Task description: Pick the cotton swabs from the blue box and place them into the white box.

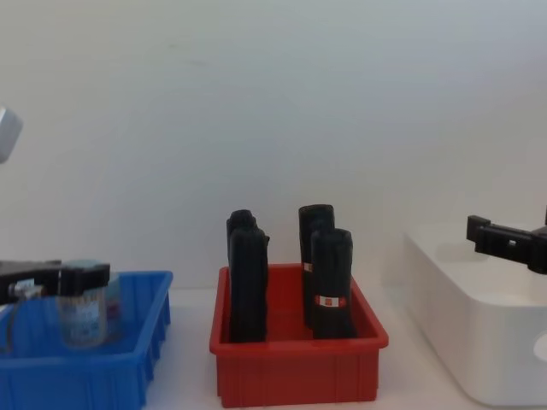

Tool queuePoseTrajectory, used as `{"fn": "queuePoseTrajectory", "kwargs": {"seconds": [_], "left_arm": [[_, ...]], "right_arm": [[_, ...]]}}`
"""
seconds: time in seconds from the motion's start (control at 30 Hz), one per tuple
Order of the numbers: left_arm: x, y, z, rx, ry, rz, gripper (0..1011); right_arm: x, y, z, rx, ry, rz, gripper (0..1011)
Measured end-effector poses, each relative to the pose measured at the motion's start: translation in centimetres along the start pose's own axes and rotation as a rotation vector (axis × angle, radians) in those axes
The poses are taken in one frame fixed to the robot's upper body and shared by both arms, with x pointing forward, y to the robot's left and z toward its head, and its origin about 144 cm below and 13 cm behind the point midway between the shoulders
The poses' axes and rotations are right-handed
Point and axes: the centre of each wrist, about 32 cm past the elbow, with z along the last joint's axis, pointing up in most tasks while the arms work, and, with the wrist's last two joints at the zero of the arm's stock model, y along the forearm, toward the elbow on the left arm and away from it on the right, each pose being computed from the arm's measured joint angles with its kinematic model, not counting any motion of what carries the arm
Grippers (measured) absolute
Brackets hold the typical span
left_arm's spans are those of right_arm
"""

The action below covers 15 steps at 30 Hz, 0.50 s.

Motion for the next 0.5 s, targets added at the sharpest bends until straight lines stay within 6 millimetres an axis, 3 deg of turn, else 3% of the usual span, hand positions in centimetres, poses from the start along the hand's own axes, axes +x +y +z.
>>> {"fn": "queuePoseTrajectory", "kwargs": {"seconds": [0.5], "left_arm": [[-1.5,1.6,5.1,-0.063,-0.070,-0.137,663]], "right_arm": [[0.0,0.0,0.0,0.000,0.000,0.000,1001]]}}
